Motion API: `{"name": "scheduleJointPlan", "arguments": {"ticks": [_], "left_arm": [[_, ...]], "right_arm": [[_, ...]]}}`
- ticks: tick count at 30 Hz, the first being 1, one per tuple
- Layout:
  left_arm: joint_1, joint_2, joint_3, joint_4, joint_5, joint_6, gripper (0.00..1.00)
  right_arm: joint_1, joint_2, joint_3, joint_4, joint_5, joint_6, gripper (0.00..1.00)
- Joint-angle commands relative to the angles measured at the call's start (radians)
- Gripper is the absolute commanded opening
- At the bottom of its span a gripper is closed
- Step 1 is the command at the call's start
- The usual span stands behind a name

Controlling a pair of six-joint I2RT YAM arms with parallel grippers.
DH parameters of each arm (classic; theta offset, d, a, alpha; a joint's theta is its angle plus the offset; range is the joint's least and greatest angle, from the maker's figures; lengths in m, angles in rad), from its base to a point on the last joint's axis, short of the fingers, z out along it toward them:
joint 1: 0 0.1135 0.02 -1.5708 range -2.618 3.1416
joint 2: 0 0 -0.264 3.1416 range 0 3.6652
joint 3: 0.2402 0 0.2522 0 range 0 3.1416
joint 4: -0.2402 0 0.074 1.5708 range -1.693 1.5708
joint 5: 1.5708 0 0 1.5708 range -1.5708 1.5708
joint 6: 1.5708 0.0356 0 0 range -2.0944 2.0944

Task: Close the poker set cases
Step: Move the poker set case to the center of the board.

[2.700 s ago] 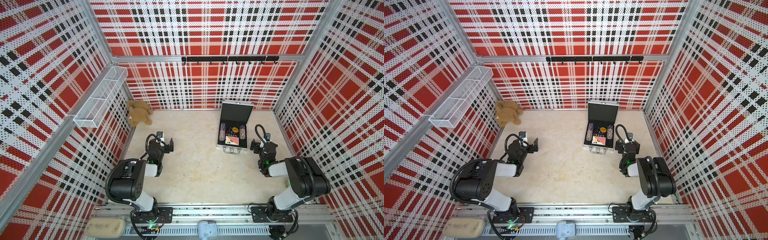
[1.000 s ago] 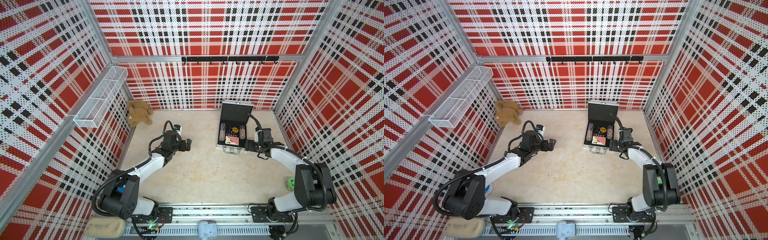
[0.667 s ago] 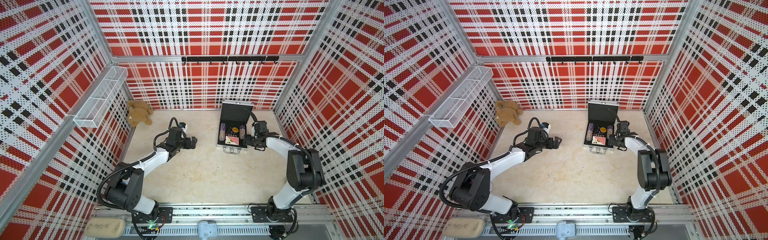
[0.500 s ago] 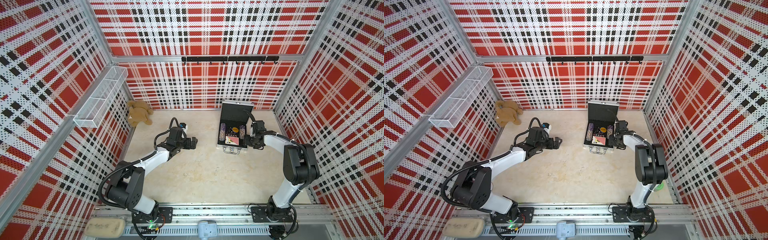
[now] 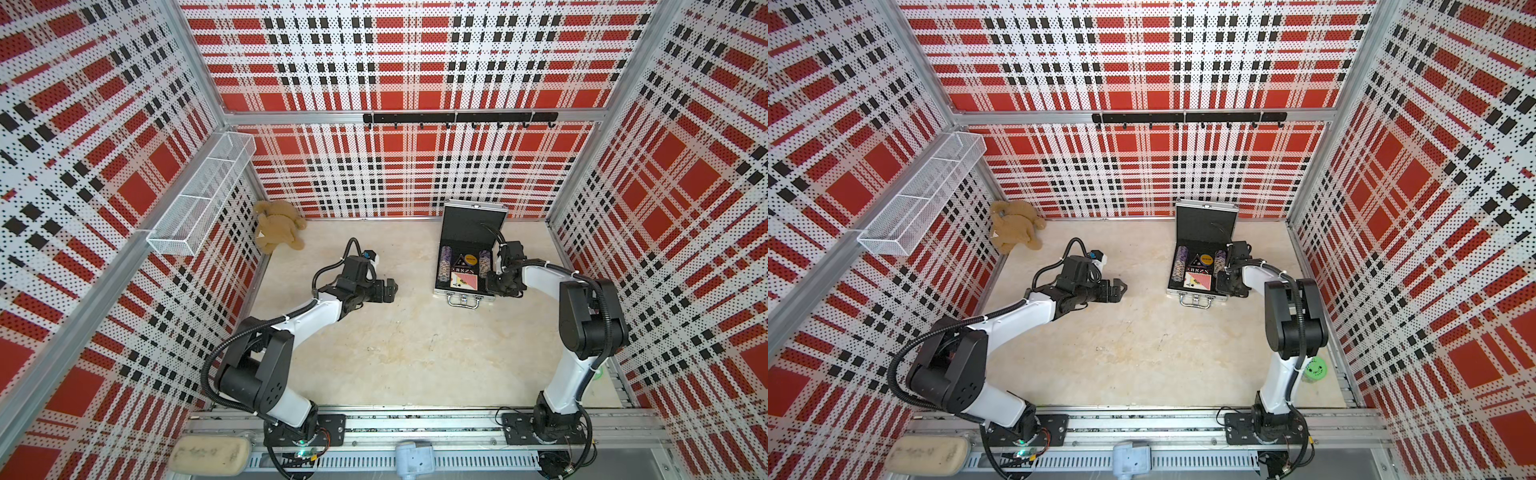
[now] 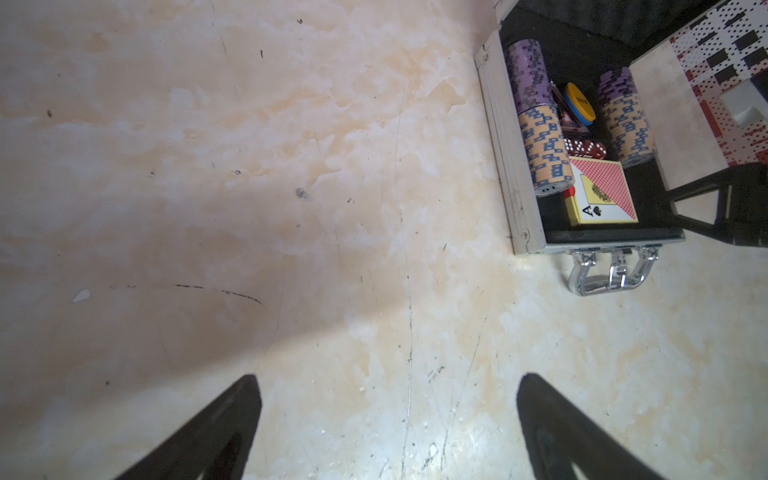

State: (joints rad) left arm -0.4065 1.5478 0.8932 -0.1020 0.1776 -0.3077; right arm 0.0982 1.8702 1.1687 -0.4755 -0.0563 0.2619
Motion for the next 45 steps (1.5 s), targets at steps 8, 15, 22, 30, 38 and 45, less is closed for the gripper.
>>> {"name": "scheduleJointPlan", "arguments": {"ticks": [8, 15, 22, 30, 38, 45], "left_arm": [[-0.008, -0.002, 0.015, -0.068, -0.008, -0.009, 0.97], [-0.015, -0.05, -0.042, -0.077, -0.03, -0.021, 0.97], [-0.022, -0.11, -0.1, -0.1, -0.067, -0.044, 0.97], [-0.057, -0.167, -0.164, -0.12, -0.097, -0.076, 0.97], [-0.085, -0.258, -0.233, -0.137, -0.143, -0.12, 0.97], [-0.101, -0.343, -0.297, -0.16, -0.175, -0.152, 0.97]], "right_arm": [[0.048, -0.045, -0.094, -0.009, -0.026, -0.024, 0.11], [0.109, -0.06, -0.134, 0.006, -0.024, 0.005, 0.08], [0.19, -0.092, -0.158, 0.015, -0.024, 0.054, 0.06], [0.298, -0.1, -0.162, 0.005, -0.019, 0.099, 0.05], [0.404, -0.118, -0.211, -0.005, -0.017, 0.177, 0.05], [0.465, -0.16, -0.26, -0.02, -0.023, 0.214, 0.05]]}}
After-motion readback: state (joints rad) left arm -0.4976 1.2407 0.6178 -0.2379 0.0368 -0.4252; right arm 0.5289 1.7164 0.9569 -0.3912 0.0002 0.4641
